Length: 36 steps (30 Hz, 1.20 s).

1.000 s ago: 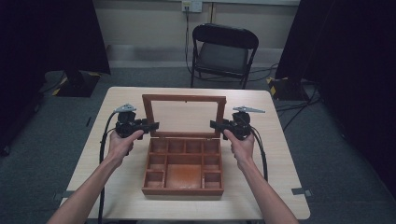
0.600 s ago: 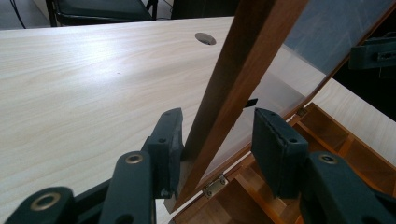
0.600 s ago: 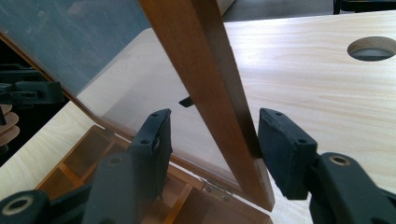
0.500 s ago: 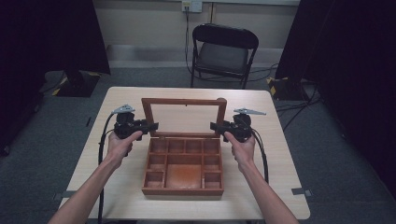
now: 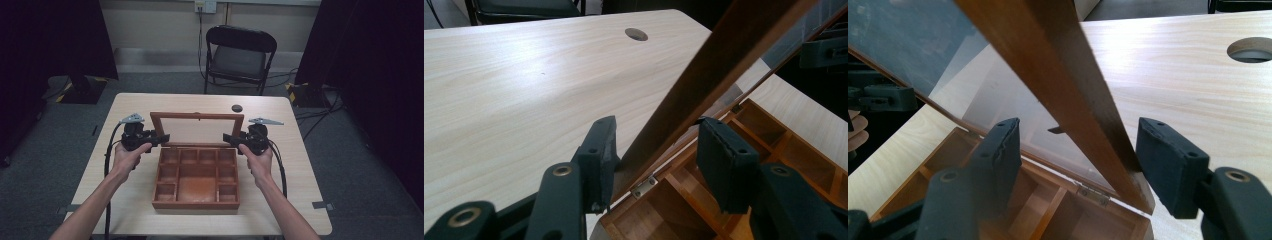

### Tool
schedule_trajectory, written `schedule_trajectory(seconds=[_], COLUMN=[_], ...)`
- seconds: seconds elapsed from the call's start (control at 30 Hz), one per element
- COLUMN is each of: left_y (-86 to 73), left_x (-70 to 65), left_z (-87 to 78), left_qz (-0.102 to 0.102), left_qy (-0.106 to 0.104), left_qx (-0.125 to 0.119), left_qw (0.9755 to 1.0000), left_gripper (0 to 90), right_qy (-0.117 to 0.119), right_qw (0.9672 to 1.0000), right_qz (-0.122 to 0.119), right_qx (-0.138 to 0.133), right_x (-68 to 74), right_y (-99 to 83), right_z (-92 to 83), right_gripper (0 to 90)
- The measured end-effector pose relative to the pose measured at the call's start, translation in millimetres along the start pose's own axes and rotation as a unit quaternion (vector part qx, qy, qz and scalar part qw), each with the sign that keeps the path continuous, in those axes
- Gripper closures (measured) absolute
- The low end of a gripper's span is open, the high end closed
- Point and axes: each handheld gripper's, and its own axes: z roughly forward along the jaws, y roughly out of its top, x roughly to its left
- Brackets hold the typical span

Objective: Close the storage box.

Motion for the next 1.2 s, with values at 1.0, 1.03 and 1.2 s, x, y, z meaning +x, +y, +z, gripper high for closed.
schedule_trajectory(seconds=[1.0,1.03,1.2], left_y=[-15.1,-15.1,-19.3], left_x=[-19.6,-19.6,-22.1], left_z=[-17.3,-17.3,-18.3], left_qz=[0.0,0.0,0.001], left_qy=[0.017,0.017,0.012], left_qx=[0.006,0.006,0.01], left_qw=[0.9998,0.9998,0.9999], left_gripper=[28.8,28.2,26.8], right_qy=[0.013,0.013,0.014], right_qw=[0.9994,0.9994,0.9992], right_qz=[-0.007,-0.007,-0.01], right_qx=[0.03,0.03,0.036], right_x=[11.1,11.1,10.0], right_y=[-15.9,-15.9,-20.9], right_z=[-20.0,-20.0,-25.1], right_gripper=[25.4,25.4,25.4])
